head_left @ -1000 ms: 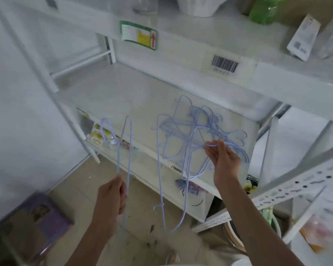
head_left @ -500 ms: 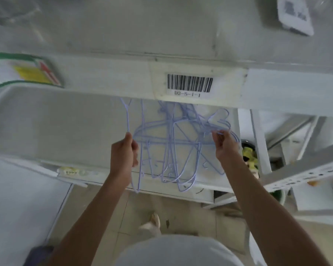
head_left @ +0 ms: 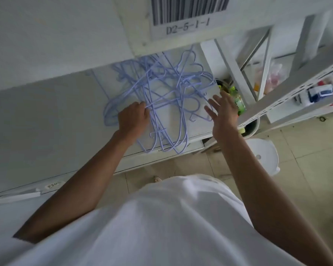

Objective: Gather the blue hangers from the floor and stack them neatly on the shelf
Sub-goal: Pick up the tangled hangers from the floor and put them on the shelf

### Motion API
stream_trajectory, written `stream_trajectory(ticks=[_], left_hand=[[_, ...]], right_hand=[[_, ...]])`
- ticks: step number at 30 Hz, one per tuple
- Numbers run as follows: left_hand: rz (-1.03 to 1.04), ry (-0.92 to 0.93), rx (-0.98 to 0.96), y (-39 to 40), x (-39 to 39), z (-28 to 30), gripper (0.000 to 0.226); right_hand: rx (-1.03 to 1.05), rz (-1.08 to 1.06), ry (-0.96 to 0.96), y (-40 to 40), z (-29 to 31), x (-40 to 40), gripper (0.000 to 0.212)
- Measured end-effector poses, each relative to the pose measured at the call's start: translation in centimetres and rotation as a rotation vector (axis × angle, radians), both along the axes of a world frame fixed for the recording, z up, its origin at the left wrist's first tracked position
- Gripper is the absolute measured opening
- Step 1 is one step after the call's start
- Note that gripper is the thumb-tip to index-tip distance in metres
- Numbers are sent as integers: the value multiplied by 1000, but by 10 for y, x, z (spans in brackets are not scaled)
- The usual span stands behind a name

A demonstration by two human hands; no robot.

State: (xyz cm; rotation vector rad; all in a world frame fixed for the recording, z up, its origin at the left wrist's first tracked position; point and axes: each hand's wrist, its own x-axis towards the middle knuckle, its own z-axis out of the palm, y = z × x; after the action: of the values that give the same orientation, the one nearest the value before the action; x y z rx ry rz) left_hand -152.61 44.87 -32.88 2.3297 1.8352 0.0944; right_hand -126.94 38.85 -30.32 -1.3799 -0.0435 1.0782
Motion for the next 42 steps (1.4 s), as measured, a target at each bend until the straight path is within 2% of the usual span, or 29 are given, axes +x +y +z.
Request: stream_trajectory(ticks=[2,4,6,8,11,16,20,23,26,29,31,34,36,39,42], left_hand=[[-9,5,19,-2,-1,-1,24],[-24,37,37,-5,-4,1,24],[-21,57,38,-11,-8,5,27],[-12,39,29,-21,-11,7,33],[34,8,23,-48,-16,9,47],[396,1,-33,-134,-5,5,63],[663,-63,-34,-234,36,-12,68],[857,-98,-135,-317,85,-32,64],[1100,-181,-251,-399,136,-46,62],[1203,-213,-379,-483,171,-49,63],[1314,-214,-421,-534,179,-55,63],[1460,-271,-462,-598,184,-57,62],[1529,-318,-451,-631,179,-63,62],[1586,-412,-493,-672,164,-80,61],[1579,-487,-463,-709,145,-126,63]], right_hand=[[25,164,-110,-5,-2,-5,37],[41,485,-311,-2,-5,-10,51],[-12,891,-675,7,-11,-20,60],[-87,1172,-1041,11,-20,-28,63],[-15,1350,-1262,10,-26,-29,65],[128,1576,-1581,6,-15,-6,65],[402,1652,-1641,-14,4,2,63],[642,1734,-1555,-60,3,-6,60],[814,1947,-1482,-120,-21,-20,52],[873,2185,-1433,-188,-42,-37,48],[1030,2305,-1408,-232,-57,-57,43],[913,2569,-1315,-293,-70,-88,52],[918,2672,-1286,-326,-87,-107,55],[922,2802,-1386,-371,-116,-136,55],[838,2874,-1477,-410,-169,-163,56]])
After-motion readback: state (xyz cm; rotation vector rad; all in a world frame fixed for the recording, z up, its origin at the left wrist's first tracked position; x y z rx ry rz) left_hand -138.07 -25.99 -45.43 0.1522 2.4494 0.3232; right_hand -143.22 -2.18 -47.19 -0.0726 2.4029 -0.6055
